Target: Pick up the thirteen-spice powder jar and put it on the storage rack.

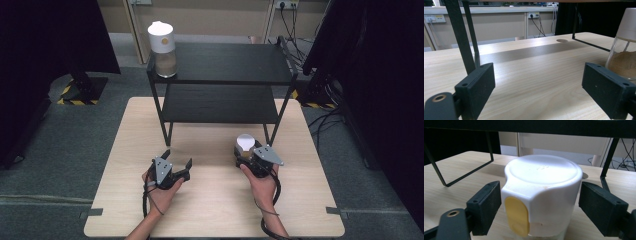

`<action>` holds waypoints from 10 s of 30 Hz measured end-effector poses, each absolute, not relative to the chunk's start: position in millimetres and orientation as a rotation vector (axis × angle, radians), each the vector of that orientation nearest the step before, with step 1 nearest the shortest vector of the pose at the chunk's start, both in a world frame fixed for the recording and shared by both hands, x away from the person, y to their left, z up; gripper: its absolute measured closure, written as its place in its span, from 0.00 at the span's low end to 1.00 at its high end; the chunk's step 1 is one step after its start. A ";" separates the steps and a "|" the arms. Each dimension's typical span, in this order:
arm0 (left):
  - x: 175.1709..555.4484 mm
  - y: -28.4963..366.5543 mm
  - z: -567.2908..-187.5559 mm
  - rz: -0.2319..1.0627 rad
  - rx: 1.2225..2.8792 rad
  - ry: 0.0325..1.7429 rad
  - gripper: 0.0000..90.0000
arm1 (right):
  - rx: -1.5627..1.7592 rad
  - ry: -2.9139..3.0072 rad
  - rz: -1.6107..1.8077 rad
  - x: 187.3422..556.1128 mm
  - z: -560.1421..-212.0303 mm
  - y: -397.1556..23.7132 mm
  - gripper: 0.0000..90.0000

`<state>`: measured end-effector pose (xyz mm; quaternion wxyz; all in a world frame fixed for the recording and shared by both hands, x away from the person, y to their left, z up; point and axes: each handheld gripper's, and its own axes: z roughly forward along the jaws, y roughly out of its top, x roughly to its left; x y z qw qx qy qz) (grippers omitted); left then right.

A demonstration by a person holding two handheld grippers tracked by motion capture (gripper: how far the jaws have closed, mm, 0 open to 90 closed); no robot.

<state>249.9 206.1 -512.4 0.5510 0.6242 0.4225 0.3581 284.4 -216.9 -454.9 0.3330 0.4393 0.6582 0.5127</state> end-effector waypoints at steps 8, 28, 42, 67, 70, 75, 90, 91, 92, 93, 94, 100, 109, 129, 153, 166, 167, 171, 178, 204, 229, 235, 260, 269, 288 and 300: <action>250.1 206.5 -512.1 0.846 1.481 0.997 0.12 | 1.150 1.722 1.323 289.0 -457.9 -212.7 0.32; 249.6 205.9 -512.6 0.852 1.480 0.994 0.12 | 1.120 1.643 1.368 268.6 -453.8 -221.4 0.34; 249.1 205.4 -512.8 0.856 1.480 0.993 0.12 | 1.070 1.540 1.422 251.2 -433.2 -229.6 0.34; 248.9 204.8 -512.8 0.860 1.480 0.993 0.12 | 0.984 1.395 1.477 243.4 -390.8 -231.8 0.34; 248.9 205.0 -512.8 0.861 1.482 0.992 0.12 | 0.979 1.381 1.480 243.9 -386.4 -232.5 0.34; 248.7 204.8 -513.0 0.860 1.479 0.993 0.12 | 0.969 1.359 1.489 244.0 -378.7 -232.7 0.34; 249.0 204.8 -512.7 0.862 1.483 0.991 0.12 | 0.931 1.313 1.506 246.3 -357.9 -230.6 0.34; 248.9 204.8 -512.7 0.863 1.483 0.991 0.12 | 0.929 1.311 1.507 246.5 -356.5 -230.2 0.34; 248.8 204.8 -512.8 0.862 1.482 0.992 0.12 | 0.928 1.308 1.508 246.6 -355.0 -229.6 0.34; 248.9 204.8 -512.8 0.862 1.482 0.992 0.12 | 0.923 1.307 1.509 247.0 -354.0 -229.4 0.34; 249.0 204.9 -512.7 0.861 1.482 0.992 0.12 | 0.922 1.305 1.510 247.2 -353.2 -229.1 0.34; 249.1 205.0 -512.5 0.860 1.484 0.991 0.12 | 0.917 1.295 1.511 249.8 -346.5 -226.1 0.34; 249.1 205.1 -512.3 0.860 1.485 0.991 0.12 | 0.910 1.283 1.509 253.5 -336.3 -224.1 0.34; 249.3 205.5 -512.3 0.856 1.483 0.994 0.12 | 0.905 1.254 1.524 263.4 -313.3 -220.1 0.34; 249.7 205.7 -512.0 0.853 1.484 0.995 0.12 | 0.879 1.226 1.529 274.2 -281.4 -212.3 0.34; 249.8 206.4 -511.6 0.852 1.488 0.993 0.12 | 0.878 1.216 1.508 283.6 -260.2 -209.2 0.34; 249.8 206.3 -511.7 0.851 1.487 0.994 0.12 | 0.879 1.218 1.507 285.1 -258.2 -209.0 0.34; 249.9 205.9 -511.8 0.853 1.487 0.992 0.12 | 0.884 1.215 1.498 290.5 -251.2 -207.6 0.34; 249.9 205.9 -512.0 0.851 1.486 0.992 0.12 | 0.898 1.220 1.487 302.0 -241.4 -204.0 0.34; 249.7 205.9 -512.3 0.853 1.492 0.980 0.12 | 0.989 1.239 1.446 342.9 -219.2 -194.8 0.34; 249.7 206.1 -512.5 0.854 1.494 0.973 0.12 | 1.055 1.269 1.395 374.8 -210.0 -191.1 0.34; 250.0 206.8 -512.3 0.851 1.495 0.973 0.12 | 1.059 1.277 1.386 381.0 -209.6 -190.4 0.34; 249.9 206.1 -512.5 0.854 1.496 0.970 0.12 | 1.066 1.307 1.372 387.2 -211.6 -192.7 0.33; 250.0 206.1 -512.6 0.852 1.496 0.969 0.12 | 1.085 1.346 1.377 385.8 -206.2 -195.7 0.13; 249.5 205.1 -512.3 0.857 1.501 0.965 0.12 | 1.023 1.409 1.460 350.8 -213.9 -216.7 0.09; 249.1 204.4 -512.1 0.862 1.505 0.963 0.12 | 0.986 1.419 1.504 326.8 -228.7 -224.4 0.09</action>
